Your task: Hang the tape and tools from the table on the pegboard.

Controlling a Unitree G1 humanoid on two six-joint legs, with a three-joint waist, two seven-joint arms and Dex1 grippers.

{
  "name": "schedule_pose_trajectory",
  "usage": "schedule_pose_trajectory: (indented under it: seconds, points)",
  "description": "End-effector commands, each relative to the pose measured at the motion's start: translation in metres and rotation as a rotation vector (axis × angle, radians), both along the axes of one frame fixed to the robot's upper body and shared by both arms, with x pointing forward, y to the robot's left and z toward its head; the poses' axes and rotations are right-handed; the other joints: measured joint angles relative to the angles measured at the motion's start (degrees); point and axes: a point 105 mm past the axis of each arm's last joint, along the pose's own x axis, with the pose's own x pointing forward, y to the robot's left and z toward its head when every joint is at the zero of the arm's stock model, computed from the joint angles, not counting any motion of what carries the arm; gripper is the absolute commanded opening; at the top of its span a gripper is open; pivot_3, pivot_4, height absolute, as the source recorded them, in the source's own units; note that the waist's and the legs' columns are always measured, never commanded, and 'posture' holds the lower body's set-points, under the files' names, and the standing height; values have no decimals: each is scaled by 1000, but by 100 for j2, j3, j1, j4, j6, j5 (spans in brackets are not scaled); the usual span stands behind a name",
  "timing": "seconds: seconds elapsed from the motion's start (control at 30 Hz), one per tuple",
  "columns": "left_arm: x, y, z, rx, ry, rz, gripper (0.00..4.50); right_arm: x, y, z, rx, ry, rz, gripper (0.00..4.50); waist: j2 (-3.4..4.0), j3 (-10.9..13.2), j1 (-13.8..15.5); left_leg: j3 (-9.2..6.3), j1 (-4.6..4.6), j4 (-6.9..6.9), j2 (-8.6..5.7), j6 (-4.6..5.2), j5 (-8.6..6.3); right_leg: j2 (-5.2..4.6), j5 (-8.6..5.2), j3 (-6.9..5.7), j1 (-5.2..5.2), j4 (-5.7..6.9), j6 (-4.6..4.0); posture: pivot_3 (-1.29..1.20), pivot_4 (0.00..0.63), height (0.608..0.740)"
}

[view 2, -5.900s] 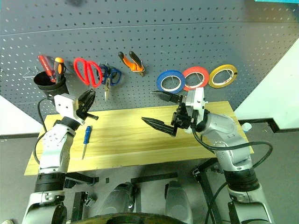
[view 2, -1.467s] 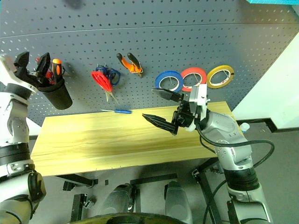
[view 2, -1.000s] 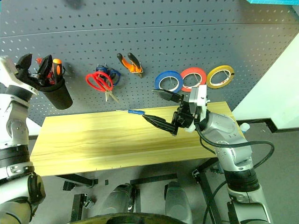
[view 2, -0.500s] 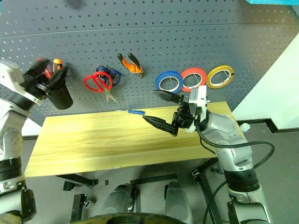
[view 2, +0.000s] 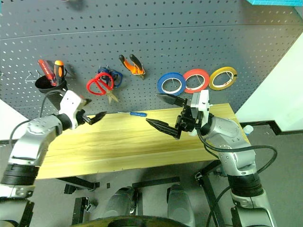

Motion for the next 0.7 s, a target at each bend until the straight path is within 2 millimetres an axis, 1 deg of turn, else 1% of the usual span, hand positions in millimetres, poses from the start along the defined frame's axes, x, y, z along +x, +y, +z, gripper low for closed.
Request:
schedule_pose_trajectory:
  seconds: [0.03,0.07,0.13,0.23,0.3,0.37,0.53,0.7]
  points:
    - [5,-2,-15,33,27,51,4473,10,-7,-25,-120,0,-90,4427,4,-20,2,0,1,0,0,0,0,0,0,0,1,0,0,-90,47,740]
    - [6,-2,-22,38,43,72,4473,12,-8,-31,-141,1,-106,4427,4,-23,-7,1,2,0,0,0,0,0,0,1,1,1,0,-89,48,740]
    - [7,-2,-28,40,60,97,4473,14,-10,-36,-155,-2,-121,4427,6,-34,-16,1,4,0,0,0,0,0,0,1,1,1,1,-88,48,740]
    - [5,-5,-41,28,84,116,4473,16,-13,-51,-187,27,-153,4427,5,-46,-30,1,4,1,0,0,0,0,0,1,2,1,1,-86,45,740]
    - [6,-2,-51,26,113,160,4473,20,-17,-68,-246,48,-186,4427,3,-70,-41,1,4,2,0,0,0,0,0,1,3,1,1,-83,42,740]
    - [5,1,-60,24,140,196,4473,22,-20,-80,-289,58,-206,4427,5,-100,-78,1,5,1,0,0,0,0,0,1,4,1,1,-83,39,740]
    - [0,9,-73,19,168,244,4473,24,-24,-92,-311,76,-226,4427,8,-124,-141,1,9,3,-1,0,0,0,0,2,7,2,1,-84,32,740]
    - [-7,18,-83,31,189,259,4473,26,-30,-102,-328,99,-249,4427,14,-173,-135,1,11,2,-1,0,0,0,0,3,8,4,1,-83,21,740]
